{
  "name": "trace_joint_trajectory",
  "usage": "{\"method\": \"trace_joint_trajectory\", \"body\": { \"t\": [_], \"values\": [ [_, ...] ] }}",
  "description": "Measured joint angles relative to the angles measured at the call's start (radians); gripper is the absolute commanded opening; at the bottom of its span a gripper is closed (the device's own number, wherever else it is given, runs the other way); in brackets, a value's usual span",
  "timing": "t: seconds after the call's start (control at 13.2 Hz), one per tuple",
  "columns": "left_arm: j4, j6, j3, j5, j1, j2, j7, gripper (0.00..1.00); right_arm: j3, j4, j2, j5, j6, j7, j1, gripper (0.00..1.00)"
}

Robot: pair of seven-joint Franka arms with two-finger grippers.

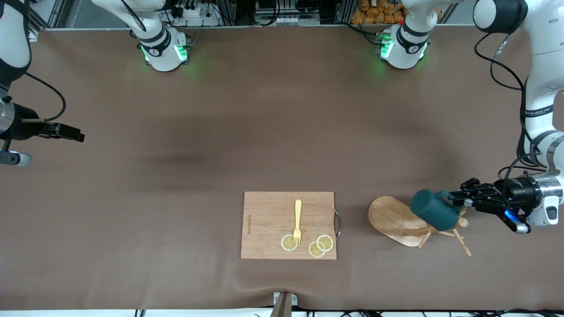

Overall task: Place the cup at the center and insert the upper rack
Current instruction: 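Open the left gripper and release the mug handle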

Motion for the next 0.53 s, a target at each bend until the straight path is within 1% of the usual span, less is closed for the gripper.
{"method": "trace_joint_trajectory", "body": {
  "t": [0.08, 0.15, 0.23, 0.53],
  "values": [
    [-0.001, 0.0, 0.0, 0.0, 0.0, 0.0, 0.0, 0.85, 0.0, 0.0, 0.0, 0.0, 0.0, 0.0, 0.0, 1.0],
    [-0.002, 0.0, 0.0, 0.0, 0.0, 0.0, 0.0, 0.97, 0.001, 0.0, 0.0, 0.0, 0.0, 0.0, 0.001, 1.0],
    [-0.003, 0.0, 0.0, 0.0, 0.0, 0.0, 0.0, 1.0, 0.001, 0.0, 0.0, 0.0, 0.0, 0.0, 0.002, 1.0],
    [-0.005, -0.001, -0.001, 0.0, 0.0, 0.0, 0.0, 1.0, 0.002, 0.0, 0.0, 0.0, 0.0, 0.003, 0.005, 1.0]
  ]
}}
